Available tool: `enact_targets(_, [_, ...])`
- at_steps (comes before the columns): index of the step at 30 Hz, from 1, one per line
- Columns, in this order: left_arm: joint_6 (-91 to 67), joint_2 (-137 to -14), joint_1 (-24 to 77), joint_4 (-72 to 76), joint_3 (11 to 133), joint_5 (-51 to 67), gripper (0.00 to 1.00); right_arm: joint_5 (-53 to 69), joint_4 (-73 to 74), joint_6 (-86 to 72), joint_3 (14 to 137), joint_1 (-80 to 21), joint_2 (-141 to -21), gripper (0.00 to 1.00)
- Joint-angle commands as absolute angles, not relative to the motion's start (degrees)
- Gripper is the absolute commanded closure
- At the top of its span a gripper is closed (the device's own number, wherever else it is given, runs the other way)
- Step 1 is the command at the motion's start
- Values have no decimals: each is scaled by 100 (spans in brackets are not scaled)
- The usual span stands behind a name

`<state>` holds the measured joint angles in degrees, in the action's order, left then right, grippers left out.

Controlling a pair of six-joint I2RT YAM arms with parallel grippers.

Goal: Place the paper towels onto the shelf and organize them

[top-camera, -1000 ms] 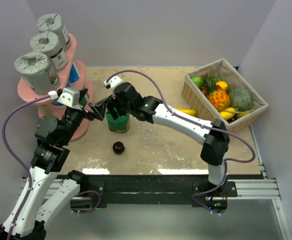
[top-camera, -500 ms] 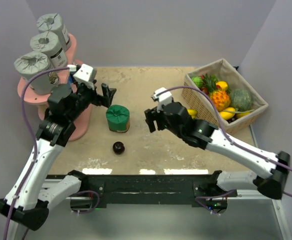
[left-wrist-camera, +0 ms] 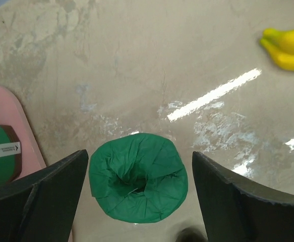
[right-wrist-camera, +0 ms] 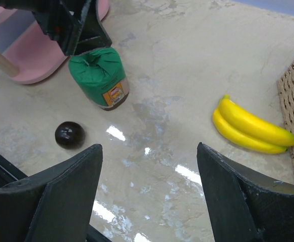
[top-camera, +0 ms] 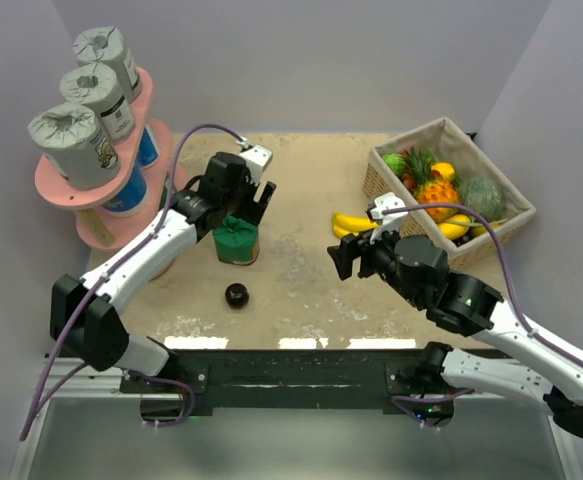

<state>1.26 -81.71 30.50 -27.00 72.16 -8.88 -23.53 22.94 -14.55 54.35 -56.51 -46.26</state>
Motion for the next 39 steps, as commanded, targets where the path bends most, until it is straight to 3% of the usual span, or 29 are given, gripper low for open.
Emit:
enact_targets(1, [290, -8613, 3181, -2979, 7594, -1282, 12, -2610, 2338, -1503, 5362, -5651, -4369, 21])
enact_targets(18, [44, -8956, 3296, -2971, 6838, -1485, 11, -2628, 2215, -1406, 5335, -5643, -4342, 20])
enact_targets(27, [-290, -9044, 3384, -2610, 6574, -914, 12, -2567, 2066, -1389, 5352, -5643, -4359, 20])
enact_targets(33, [-404, -9185, 3472, -2681, 6601, -1020, 16, -2575, 2136, -1292, 5519, -5651, -4483, 20])
enact_targets(39, [-475, -9281, 3498, -2680, 6609, -1177, 33, -2540, 2127, -1309, 5546, -5643, -4482, 20])
